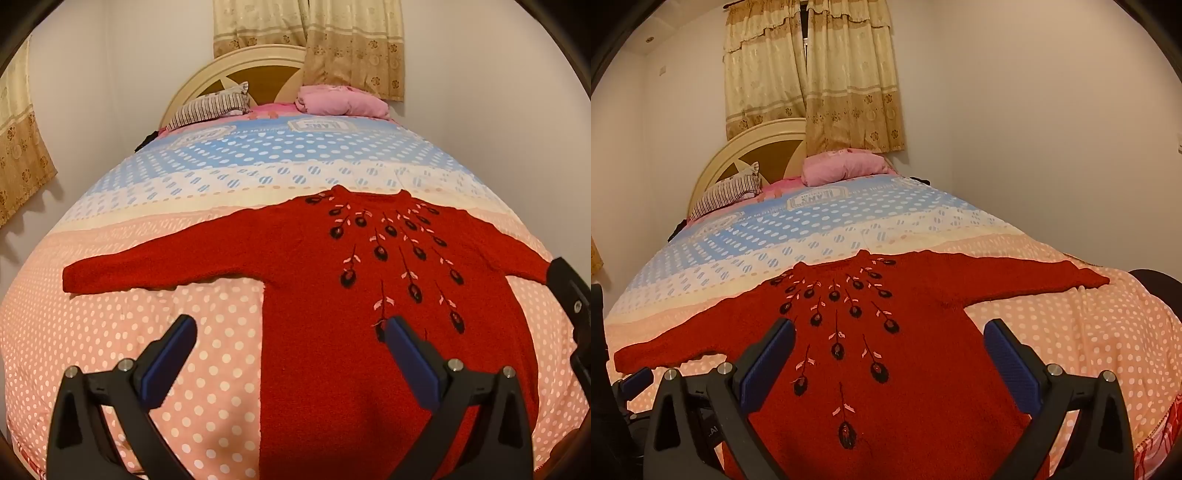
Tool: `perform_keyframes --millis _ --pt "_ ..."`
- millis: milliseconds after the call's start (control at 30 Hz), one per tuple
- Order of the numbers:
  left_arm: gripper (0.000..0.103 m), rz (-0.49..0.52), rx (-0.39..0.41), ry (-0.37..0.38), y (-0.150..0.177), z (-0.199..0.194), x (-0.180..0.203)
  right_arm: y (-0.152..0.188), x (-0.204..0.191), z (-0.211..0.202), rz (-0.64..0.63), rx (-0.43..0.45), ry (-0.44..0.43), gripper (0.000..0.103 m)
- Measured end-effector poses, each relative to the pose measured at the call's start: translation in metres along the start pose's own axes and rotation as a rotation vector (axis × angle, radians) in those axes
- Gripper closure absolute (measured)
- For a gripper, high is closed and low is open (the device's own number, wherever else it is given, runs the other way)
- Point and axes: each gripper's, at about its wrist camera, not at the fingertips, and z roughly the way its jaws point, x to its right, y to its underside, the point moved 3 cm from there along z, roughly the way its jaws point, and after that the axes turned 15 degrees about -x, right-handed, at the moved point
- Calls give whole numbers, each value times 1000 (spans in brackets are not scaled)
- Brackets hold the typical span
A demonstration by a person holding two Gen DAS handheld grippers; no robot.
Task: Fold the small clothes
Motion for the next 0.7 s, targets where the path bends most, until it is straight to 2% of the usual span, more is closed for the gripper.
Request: perform_keyframes --millis 333,700 --pt "0 21 6 6 3 -2 13 2 2 5 -4 -24 10 1" --pt "0 14 11 5 3 -4 10 3 5 8 6 -38 13 1"
